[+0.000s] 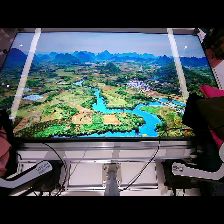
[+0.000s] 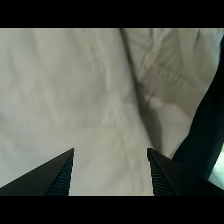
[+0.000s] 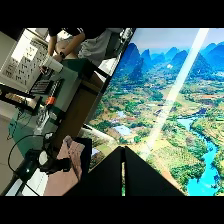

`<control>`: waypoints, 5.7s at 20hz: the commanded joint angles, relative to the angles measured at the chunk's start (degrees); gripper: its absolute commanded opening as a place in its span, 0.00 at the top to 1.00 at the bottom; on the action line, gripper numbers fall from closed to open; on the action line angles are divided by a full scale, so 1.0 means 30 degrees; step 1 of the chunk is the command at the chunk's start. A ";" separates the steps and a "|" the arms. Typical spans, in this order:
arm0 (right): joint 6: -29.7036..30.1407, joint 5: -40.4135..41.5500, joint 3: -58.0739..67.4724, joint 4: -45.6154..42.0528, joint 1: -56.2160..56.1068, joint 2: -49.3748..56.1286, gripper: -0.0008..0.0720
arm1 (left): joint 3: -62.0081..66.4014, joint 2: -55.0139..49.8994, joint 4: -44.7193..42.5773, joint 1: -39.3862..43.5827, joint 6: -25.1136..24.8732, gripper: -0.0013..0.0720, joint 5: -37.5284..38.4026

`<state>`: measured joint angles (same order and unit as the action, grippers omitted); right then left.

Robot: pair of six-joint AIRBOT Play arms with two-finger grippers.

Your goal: Fold the clothes and pants, and hang the long-sleeved shirts on hangers.

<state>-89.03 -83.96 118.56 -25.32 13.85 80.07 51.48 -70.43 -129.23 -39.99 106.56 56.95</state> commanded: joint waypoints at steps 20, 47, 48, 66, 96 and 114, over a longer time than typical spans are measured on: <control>-0.0022 0.0364 0.0000 0.0015 -0.0007 -0.0007 0.96 | 0.0000 -0.1909 -0.0342 -0.2820 0.0911 0.24 -0.2317; -0.0015 0.0372 0.0000 0.0007 -0.0007 -0.0007 0.96 | 0.1515 1.3435 2.1427 0.0000 -0.5064 0.98 -0.8910; -0.0015 0.0372 0.0000 0.0007 -0.0007 -0.0007 0.96 | 0.2288 1.3704 2.4429 0.1144 -0.5887 0.98 -0.8859; -0.0146 0.0022 0.0000 0.0007 -0.0007 -0.0022 0.96 | 0.5129 0.2120 2.7766 2.0633 -1.0382 0.49 -0.7963; 0.2229 -0.0627 -0.3730 -0.7672 0.0029 0.6506 0.37 | 0.5071 -0.6688 2.6199 1.8782 -0.6790 0.35 -0.0087; 0.2237 -0.0102 -0.3730 -0.7730 0.0029 0.6506 0.38 | 0.5421 -0.8182 3.0782 1.9679 -0.8721 0.98 -0.3628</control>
<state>-82.32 -84.75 107.39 -48.36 13.96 99.57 67.11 -95.90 -40.01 19.00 83.74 47.88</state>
